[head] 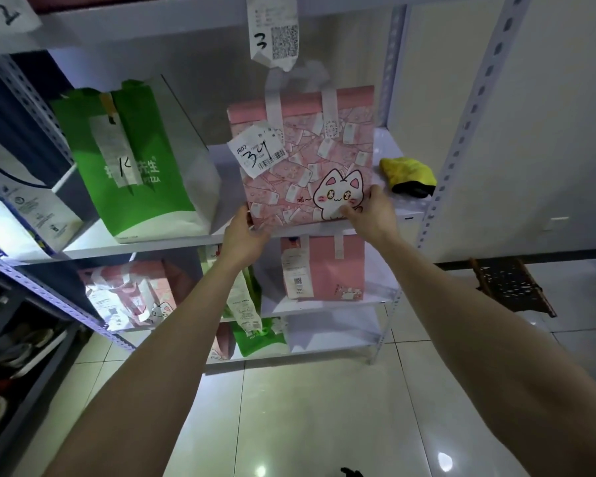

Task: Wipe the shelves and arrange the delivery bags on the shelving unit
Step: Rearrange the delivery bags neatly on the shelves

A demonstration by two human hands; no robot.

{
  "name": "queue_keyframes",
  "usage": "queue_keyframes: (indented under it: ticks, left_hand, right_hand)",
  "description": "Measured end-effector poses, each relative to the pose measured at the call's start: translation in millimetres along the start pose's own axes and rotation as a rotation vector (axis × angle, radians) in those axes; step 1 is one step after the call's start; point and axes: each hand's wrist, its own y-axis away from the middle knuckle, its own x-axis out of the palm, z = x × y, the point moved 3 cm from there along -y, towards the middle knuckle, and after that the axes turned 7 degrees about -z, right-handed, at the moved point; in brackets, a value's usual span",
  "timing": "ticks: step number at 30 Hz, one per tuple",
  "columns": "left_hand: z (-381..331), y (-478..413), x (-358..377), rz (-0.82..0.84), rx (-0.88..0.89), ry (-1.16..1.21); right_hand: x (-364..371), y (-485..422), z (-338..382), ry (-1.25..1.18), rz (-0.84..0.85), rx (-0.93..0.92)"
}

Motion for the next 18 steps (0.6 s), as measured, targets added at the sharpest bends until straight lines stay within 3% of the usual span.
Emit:
queue_keyframes:
  ticks: [12,18]
  left_hand:
    - [7,-8,-1,-0.024,0.000,-0.064]
    - [7,-21,6,0.059,-0.031,-0.140]
  right_hand:
    - [-6,8,-2,0.064,0.005,-0.023]
    - [-9,11,1,0.075,0.037,-0.011]
